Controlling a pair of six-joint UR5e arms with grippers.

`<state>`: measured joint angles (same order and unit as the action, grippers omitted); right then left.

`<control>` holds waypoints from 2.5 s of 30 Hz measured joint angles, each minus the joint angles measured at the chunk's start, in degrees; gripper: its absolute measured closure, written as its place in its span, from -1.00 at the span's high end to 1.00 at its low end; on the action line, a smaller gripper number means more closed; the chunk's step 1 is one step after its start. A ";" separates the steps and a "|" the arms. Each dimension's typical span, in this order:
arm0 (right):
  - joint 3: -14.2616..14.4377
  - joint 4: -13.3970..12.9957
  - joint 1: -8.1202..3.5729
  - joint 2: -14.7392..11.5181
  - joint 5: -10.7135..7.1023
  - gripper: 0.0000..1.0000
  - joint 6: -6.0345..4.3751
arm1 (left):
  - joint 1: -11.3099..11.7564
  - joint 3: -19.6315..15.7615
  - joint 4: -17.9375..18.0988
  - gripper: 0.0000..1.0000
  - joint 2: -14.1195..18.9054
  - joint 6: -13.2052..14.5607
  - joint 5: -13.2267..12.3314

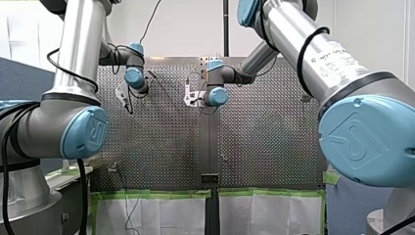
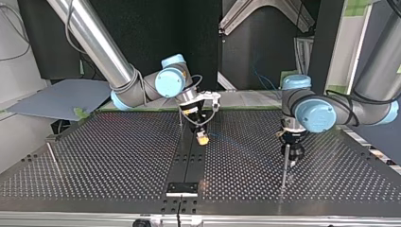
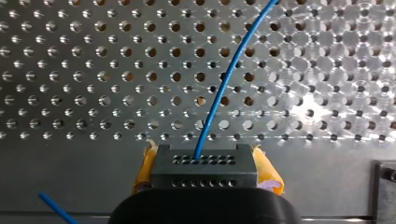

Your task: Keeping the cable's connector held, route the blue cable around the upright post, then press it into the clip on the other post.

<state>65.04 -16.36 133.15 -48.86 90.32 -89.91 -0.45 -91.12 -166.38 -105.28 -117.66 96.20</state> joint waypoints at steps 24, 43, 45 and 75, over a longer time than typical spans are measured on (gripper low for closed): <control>2.47 -0.27 0.34 4.74 2.21 -1.00 1.14 | -0.65 0.00 0.75 0.75 -1.70 -1.39 0.02; 6.58 -2.98 -0.02 10.01 3.85 -1.00 1.86 | -0.13 0.00 1.63 0.75 -1.71 -2.50 -0.40; 6.83 -3.30 0.02 10.61 3.88 -1.00 1.88 | -0.12 0.00 1.61 0.75 -1.72 -2.49 -0.38; 13.13 -11.52 -0.49 21.35 6.85 -1.00 -0.74 | 0.34 -0.01 1.79 0.75 -1.71 -2.90 -0.44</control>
<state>78.17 -27.88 132.66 -27.51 97.18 -90.65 -0.11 -91.13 -164.59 -106.99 -120.56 95.76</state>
